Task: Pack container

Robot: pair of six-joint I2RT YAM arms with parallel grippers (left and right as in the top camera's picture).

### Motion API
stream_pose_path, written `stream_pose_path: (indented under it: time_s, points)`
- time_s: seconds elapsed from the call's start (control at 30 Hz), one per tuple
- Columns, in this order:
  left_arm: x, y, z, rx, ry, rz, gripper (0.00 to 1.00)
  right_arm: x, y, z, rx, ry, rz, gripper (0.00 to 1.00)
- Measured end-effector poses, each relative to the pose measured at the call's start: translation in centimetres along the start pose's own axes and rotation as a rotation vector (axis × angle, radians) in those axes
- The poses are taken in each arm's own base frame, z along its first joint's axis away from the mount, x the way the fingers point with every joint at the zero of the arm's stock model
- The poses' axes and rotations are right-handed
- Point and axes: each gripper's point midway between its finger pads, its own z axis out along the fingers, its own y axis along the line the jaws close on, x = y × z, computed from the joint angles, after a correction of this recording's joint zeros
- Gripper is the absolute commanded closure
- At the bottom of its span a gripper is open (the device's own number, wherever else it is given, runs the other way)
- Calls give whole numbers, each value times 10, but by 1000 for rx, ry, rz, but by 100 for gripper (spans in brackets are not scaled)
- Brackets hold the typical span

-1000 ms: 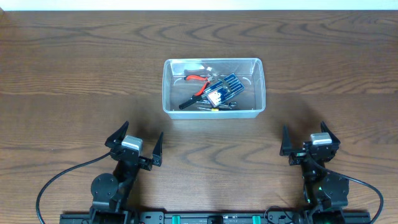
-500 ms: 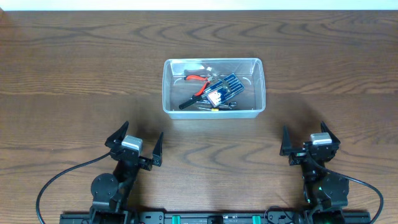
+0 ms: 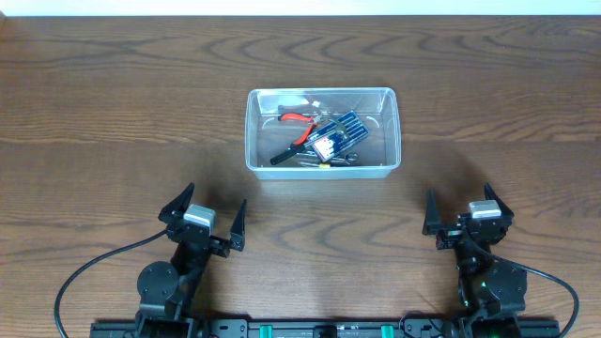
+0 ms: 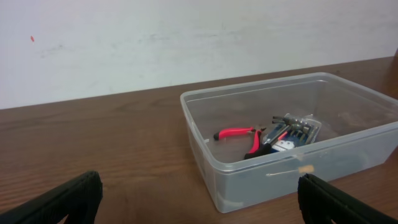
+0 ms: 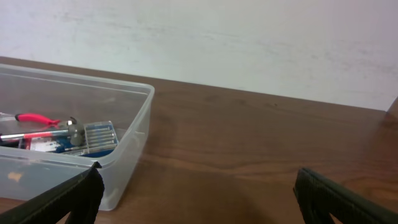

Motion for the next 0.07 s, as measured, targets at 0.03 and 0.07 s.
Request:
stream_pose_path:
  time_s: [0.03,0.07]
  points:
    - [0,0,0,0,0,0,2,0,0,0,0,0,0,1]
    - [0,0,0,0,0,0,2,0,0,0,0,0,0,1]
